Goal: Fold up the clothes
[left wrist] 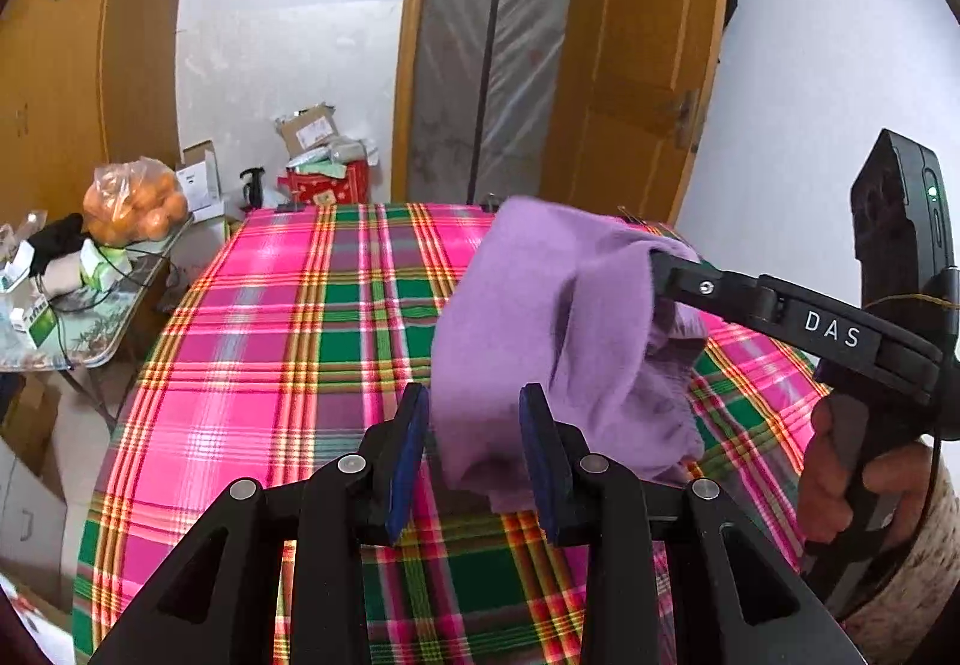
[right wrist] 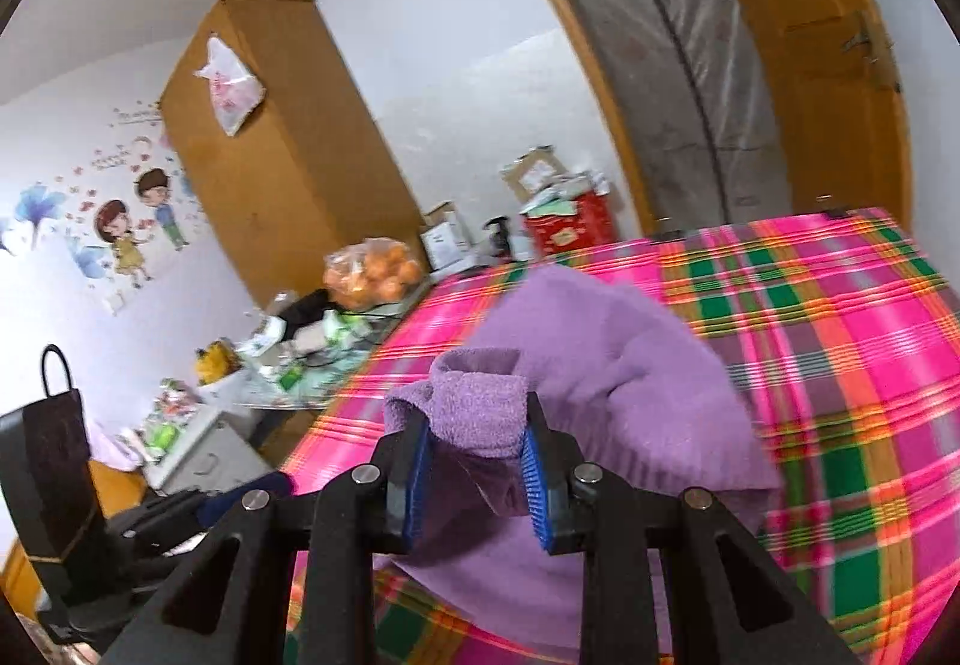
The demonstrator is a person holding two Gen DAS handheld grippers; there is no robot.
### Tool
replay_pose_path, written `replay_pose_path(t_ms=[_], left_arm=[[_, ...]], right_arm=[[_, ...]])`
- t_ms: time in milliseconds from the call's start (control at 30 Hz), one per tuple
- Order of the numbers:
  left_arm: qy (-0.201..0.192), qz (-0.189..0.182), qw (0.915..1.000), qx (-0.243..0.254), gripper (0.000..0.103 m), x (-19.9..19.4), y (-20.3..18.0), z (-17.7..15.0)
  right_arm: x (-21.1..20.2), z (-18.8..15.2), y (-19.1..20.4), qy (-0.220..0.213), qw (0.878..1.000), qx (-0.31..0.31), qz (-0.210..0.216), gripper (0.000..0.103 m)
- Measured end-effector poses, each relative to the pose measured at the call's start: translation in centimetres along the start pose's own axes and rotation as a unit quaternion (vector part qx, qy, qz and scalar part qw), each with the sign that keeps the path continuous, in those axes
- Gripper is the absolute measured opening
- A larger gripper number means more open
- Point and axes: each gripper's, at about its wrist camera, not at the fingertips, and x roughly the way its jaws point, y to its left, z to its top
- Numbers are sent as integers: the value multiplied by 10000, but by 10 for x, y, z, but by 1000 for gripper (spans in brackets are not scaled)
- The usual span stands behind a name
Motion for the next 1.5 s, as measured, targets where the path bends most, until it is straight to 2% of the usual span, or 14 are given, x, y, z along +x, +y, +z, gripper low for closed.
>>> replay_pose_path(t_ms=[400,533,633,767,967,1100,1133,1167,1367,1500], left_arm=[[104,-328,9994,-52,33,9,5,-4],[69,-587,9982,65,33,15,-3,-2],[266,-645,9976,14,33,26,-6,-2],[314,-373,9988,108,33,38,-11,1],[493,-317,9976,-358,33,62,4,9],[542,-426,9964,-488,31,72,9,9],[522,-412,9966,-486,17,73,10,10],[501,-398,9968,-485,10,75,11,11],[232,-472,9957,-762,9,69,25,20],[120,-331,9949,-943,7,68,38,25]], right_arm=[[42,-9,48,436,9951,-204,868,28],[52,-14,41,650,9924,143,1033,28],[55,-16,36,719,9908,327,1099,28],[53,-16,38,735,9900,325,1161,28],[47,-21,36,778,9885,420,1227,28],[41,-23,30,803,9887,482,1173,28],[38,-24,28,799,9888,504,1152,29],[36,-24,25,789,9892,532,1113,29],[14,-36,2,782,9939,415,658,31],[-10,-55,-25,685,9968,418,-10,31]])
